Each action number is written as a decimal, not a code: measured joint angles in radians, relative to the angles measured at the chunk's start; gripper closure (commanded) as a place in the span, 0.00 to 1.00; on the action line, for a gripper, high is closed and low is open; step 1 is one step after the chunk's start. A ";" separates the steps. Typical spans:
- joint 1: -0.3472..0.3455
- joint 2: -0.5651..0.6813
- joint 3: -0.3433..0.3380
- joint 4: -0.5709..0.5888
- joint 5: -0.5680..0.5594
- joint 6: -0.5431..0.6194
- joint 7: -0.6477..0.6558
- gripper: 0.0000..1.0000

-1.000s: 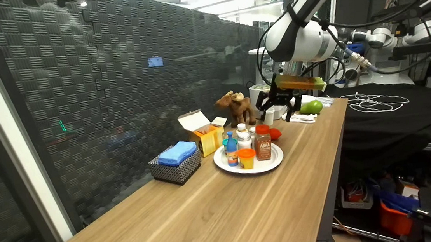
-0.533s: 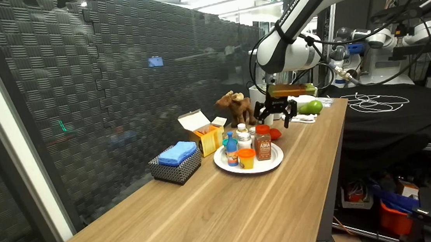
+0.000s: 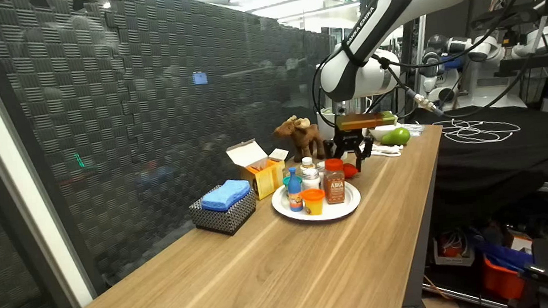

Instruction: Pick up all the objects surrounding the white plate and arrange them on the plate

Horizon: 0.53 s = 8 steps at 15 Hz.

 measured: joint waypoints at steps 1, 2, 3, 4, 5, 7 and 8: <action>0.001 0.000 0.000 0.001 0.000 -0.003 0.002 0.72; 0.002 -0.001 -0.001 0.001 -0.001 -0.004 0.006 0.72; 0.004 -0.002 -0.002 0.001 -0.001 -0.005 0.010 0.72; 0.005 -0.005 -0.003 0.000 -0.001 -0.004 0.013 0.72; 0.006 -0.011 -0.005 -0.004 -0.001 -0.004 0.017 0.72; 0.011 -0.033 -0.011 -0.021 -0.001 0.001 0.025 0.72; 0.017 -0.053 -0.017 -0.038 -0.005 0.012 0.030 0.72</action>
